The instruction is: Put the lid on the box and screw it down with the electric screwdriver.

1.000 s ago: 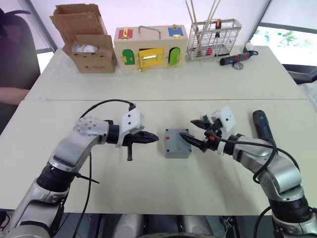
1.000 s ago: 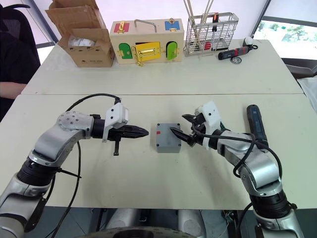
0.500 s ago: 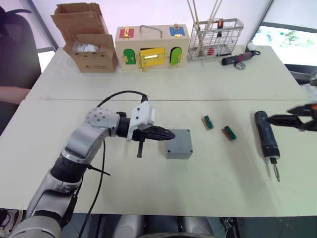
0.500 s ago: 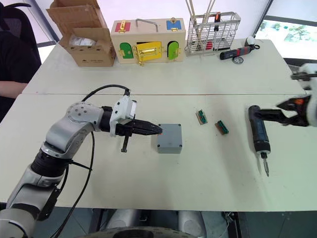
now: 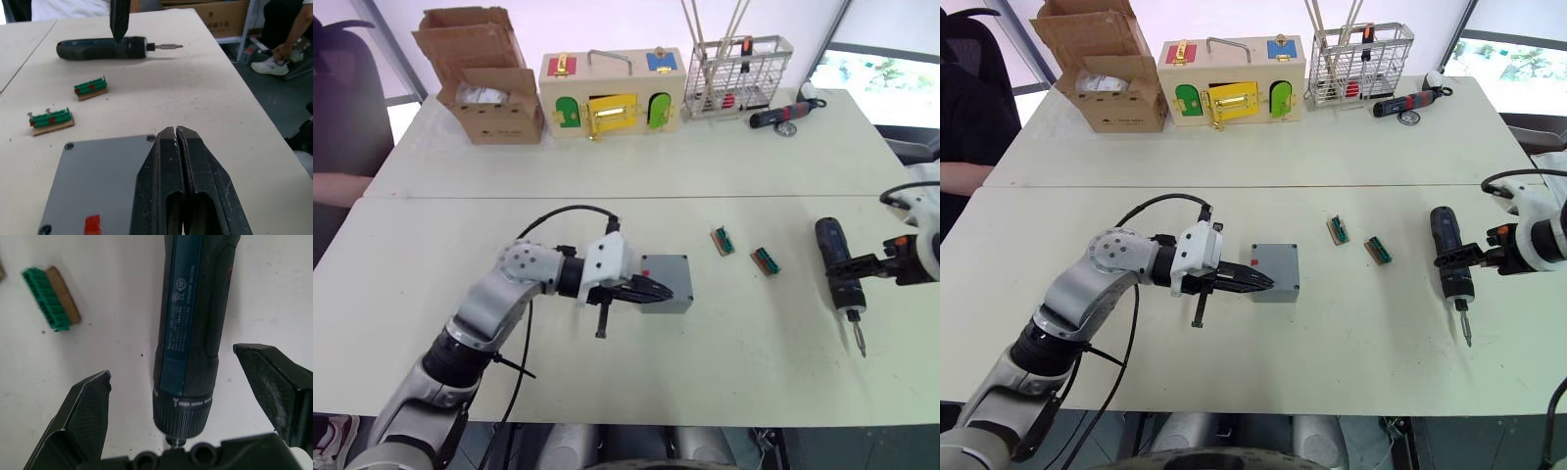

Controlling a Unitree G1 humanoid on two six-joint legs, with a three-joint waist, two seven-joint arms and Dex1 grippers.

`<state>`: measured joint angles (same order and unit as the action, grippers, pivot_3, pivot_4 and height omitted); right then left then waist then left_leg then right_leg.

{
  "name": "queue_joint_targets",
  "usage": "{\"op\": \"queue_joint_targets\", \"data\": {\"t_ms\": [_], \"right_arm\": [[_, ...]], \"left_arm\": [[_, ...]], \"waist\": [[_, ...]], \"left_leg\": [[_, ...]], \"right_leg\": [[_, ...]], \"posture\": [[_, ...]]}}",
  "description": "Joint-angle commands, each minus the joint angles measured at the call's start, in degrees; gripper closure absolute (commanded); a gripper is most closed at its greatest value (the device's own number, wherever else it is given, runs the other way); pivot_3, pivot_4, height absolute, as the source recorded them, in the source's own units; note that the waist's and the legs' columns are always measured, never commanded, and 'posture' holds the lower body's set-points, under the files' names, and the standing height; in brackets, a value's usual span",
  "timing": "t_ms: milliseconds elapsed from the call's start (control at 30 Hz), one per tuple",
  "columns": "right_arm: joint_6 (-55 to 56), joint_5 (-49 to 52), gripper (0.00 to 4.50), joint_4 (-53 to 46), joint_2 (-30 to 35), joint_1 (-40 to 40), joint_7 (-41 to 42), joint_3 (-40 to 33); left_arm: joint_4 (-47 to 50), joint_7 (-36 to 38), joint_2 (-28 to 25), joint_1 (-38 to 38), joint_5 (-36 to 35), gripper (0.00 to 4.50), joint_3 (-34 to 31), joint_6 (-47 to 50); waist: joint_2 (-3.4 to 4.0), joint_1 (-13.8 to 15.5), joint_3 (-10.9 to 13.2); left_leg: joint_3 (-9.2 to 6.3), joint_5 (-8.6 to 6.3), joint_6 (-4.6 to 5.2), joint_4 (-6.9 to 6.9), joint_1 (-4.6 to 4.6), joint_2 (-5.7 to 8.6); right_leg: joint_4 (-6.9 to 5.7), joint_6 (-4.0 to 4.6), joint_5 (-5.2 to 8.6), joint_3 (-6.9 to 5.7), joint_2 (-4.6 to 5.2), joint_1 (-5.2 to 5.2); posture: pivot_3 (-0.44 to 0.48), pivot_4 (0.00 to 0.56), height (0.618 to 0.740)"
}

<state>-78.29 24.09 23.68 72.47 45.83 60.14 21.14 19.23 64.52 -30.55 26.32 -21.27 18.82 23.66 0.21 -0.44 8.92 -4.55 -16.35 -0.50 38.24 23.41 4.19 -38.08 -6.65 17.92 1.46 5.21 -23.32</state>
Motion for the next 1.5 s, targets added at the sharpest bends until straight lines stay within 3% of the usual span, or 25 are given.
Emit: {"op": "queue_joint_targets", "data": {"t_ms": [33,533,567,667,833,1167,1400,1500], "right_arm": [[2.54,-4.73,0.03,3.33,-0.97,2.89,1.47,2.58],[11.28,-18.72,0.03,14.0,-7.76,4.86,8.07,10.59],[11.86,-19.45,0.52,14.31,-7.99,4.81,8.65,10.88],[12.66,-21.26,1.35,12.92,-8.25,3.47,11.01,12.21],[14.55,-24.15,2.42,12.6,-8.25,1.86,13.64,12.59],[15.21,-26.46,2.43,9.08,-7.05,-2.46,15.94,9.46],[17.37,-28.37,2.5,13.34,-8.96,0.3,14.44,6.08],[15.08,-26.23,2.5,14.34,-9.35,4.31,13.33,0.66]], "left_arm": [[3.72,-1.31,-0.72,-0.58,-1.02,4.5,-1.65,1.12],[4.35,-3.99,-1.44,-1.65,-1.16,4.5,-1.53,1.86],[4.45,-4.16,-1.44,-1.68,-1.2,4.5,-1.54,1.97],[5.6,-4.89,-1.85,-2.42,-1.35,4.5,-1.71,2.76],[7.14,-5.79,-2.86,-3.62,-1.62,4.5,-2.25,3.84],[5.13,-5.43,-2.42,-1.8,-1.23,4.5,-2.34,3.15],[1.32,-3.14,-1.84,0.68,-0.83,4.5,-2.07,1.43],[-1.78,-1.72,-1.47,2.21,-0.44,4.5,-2.08,0.21]], "waist": [[0.0,0.04,0.0],[-0.16,-0.06,-0.07],[-0.23,-0.04,-0.11],[-0.28,-0.02,-0.15],[-0.34,0.05,-0.18],[-0.53,1.34,-0.3],[-0.71,1.07,-0.4],[-0.7,1.05,-0.39]], "left_leg": [[0.0,0.0,0.0,0.0,0.0,0.0],[-0.03,0.02,-0.03,0.09,-0.05,0.01],[-0.03,0.02,-0.03,0.11,-0.05,0.01],[-0.07,0.02,-0.04,0.12,-0.05,0.01],[-0.17,0.01,-0.05,0.08,-0.05,0.01],[-0.24,0.02,-0.07,0.09,-0.06,0.01],[-0.21,0.04,-0.1,0.09,-0.08,0.01],[-0.21,0.05,-0.12,0.09,-0.08,0.01]], "right_leg": [[0.0,0.0,0.0,0.0,0.0,0.0],[0.0,0.0,0.0,-0.03,-0.01,0.13],[0.0,0.0,0.0,-0.03,-0.01,0.15],[0.01,0.0,0.0,-0.05,-0.01,0.16],[0.01,0.0,0.0,-0.07,-0.01,0.16],[0.06,0.0,0.0,-0.13,0.0,0.23],[0.06,0.01,0.0,-0.16,-0.03,0.24],[0.06,0.01,-0.01,-0.16,-0.03,0.23]], "posture": [[0.0,0.15,0.74],[0.0,0.15,0.74],[0.0,0.15,0.74],[0.0,0.15,0.74],[0.0,0.15,0.74],[0.0,0.15,0.74],[0.0,0.15,0.74],[0.0,0.15,0.74]]}}
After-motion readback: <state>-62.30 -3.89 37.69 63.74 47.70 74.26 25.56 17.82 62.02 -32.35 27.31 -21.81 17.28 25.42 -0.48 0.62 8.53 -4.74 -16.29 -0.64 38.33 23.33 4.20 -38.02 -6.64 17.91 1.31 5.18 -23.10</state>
